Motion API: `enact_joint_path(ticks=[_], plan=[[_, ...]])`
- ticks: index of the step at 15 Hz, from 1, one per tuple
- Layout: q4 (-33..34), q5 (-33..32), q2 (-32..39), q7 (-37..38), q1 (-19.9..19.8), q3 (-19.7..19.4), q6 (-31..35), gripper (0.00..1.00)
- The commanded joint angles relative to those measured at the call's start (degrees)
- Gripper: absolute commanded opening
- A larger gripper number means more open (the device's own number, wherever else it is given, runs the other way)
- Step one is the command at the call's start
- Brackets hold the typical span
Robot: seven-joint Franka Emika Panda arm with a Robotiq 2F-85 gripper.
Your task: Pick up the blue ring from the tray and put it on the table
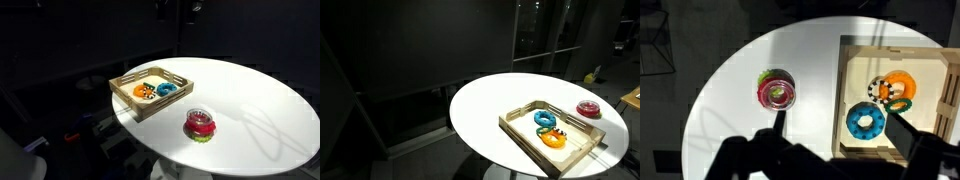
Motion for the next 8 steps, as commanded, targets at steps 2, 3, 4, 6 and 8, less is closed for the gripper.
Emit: enact_joint_path(ticks=[2,3,4,6,8], plan=[[-2.4,1.6,1.8,3.3,1.2,2.2,8.8,1.0],[-3.0,1.7,2.4,4.0,1.3,2.5,11.1,1.0],[-3.5,1.4,3.1,5.2,1.3,3.0,13.2,1.0],[-8.3,0.4,4.8,5.8,0.9,3.0,19.7,1.0],[-6.0,0.6,4.5,4.6,1.1,3.1,16.6,1.0]])
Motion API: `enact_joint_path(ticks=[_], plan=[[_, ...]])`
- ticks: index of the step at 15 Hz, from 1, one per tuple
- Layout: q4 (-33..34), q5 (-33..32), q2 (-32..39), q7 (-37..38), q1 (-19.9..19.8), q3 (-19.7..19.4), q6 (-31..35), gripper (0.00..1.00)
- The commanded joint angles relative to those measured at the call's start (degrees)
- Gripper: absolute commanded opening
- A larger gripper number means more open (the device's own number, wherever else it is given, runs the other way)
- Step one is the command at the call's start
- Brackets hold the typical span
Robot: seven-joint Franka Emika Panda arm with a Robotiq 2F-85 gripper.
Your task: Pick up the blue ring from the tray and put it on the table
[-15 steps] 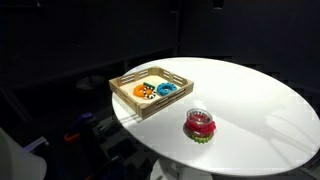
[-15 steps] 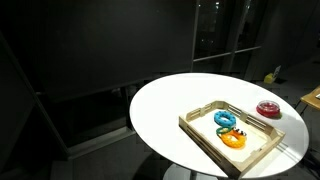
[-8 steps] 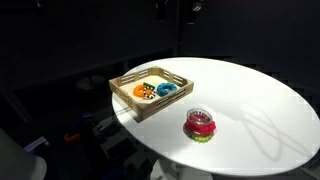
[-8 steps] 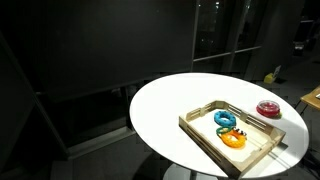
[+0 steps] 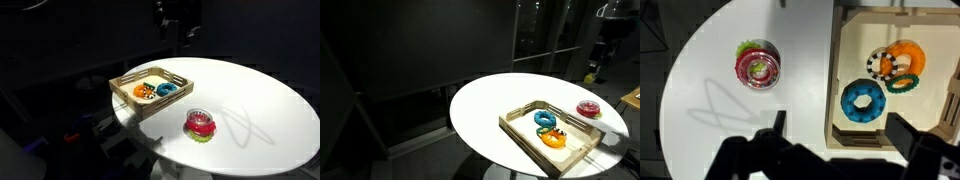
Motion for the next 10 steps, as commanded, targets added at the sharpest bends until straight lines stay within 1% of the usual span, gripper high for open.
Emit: enact_joint_path(ticks=[1,3,10], plan=[[-1.4,-0.1,0.8,0.0,-0.2,0.2,1.5,1.0],[-2.5,-0.2,1.7,0.0,-0.3,0.2,2.8,1.0],[-2.4,-0.2,1.6,0.0,-0.4,0.1,2.9,1.0]])
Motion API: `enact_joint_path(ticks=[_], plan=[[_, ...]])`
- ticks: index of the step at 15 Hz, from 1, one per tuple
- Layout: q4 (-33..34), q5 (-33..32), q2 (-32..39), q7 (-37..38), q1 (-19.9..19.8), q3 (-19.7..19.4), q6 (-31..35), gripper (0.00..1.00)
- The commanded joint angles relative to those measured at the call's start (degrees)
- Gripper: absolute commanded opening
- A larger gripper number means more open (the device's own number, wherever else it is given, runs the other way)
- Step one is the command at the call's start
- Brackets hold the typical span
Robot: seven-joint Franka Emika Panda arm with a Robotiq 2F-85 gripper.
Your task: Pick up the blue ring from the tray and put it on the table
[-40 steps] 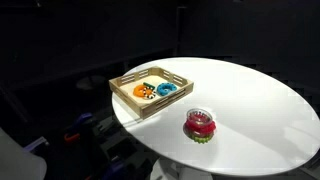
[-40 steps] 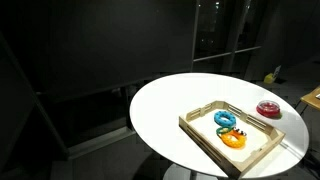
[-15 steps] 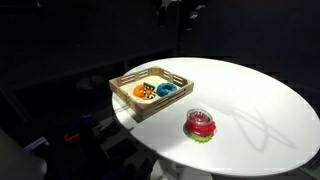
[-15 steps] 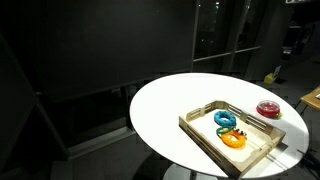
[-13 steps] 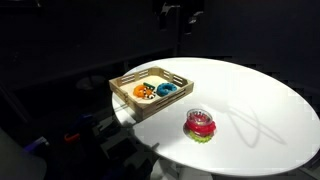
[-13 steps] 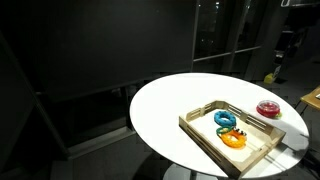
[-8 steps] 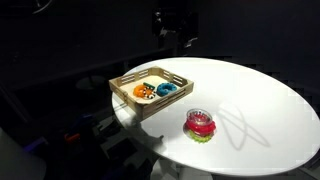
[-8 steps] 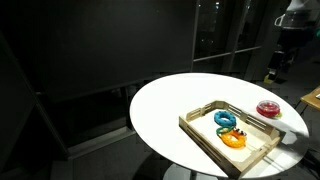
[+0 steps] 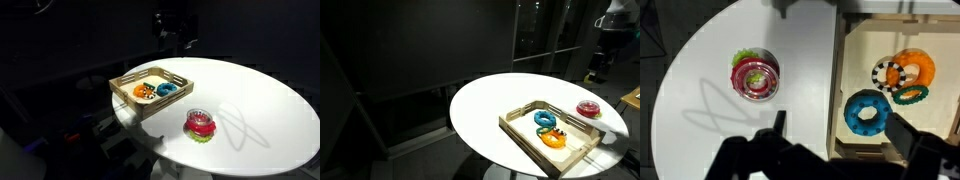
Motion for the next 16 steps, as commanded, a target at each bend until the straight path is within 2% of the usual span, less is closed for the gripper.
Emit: enact_joint_path(ticks=[1,10,16], plan=[[0.1,0.0,0.0,0.0,-0.1,0.2,-0.1,1.0],[0.4,2.4,1.0,-0.7,0.9,0.4,1.2,1.0],[0.7,5.1,3.1,-0.6,2.6,1.5,4.7,1.0]])
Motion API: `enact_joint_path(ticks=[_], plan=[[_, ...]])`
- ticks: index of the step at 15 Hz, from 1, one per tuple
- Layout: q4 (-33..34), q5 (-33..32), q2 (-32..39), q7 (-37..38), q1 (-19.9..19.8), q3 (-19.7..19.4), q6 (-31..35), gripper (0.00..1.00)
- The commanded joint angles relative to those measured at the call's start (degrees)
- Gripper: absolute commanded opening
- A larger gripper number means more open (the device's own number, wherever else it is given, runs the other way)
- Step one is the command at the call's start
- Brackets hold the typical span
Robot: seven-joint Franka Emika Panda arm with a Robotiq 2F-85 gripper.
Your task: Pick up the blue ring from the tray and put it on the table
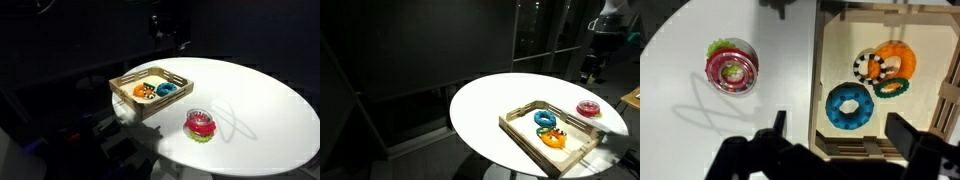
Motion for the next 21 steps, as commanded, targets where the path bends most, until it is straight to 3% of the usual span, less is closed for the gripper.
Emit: enact_joint_path(ticks=[1,13,21], plan=[[0.8,2.0,2.0,-0.5,0.7,0.9,2.7,1.0],[2.5,0.9,11.4,1.9,2.9,4.5,10.7,1.0],[5.9,-0.6,19.2,4.0,3.8,4.6,13.5,1.0]])
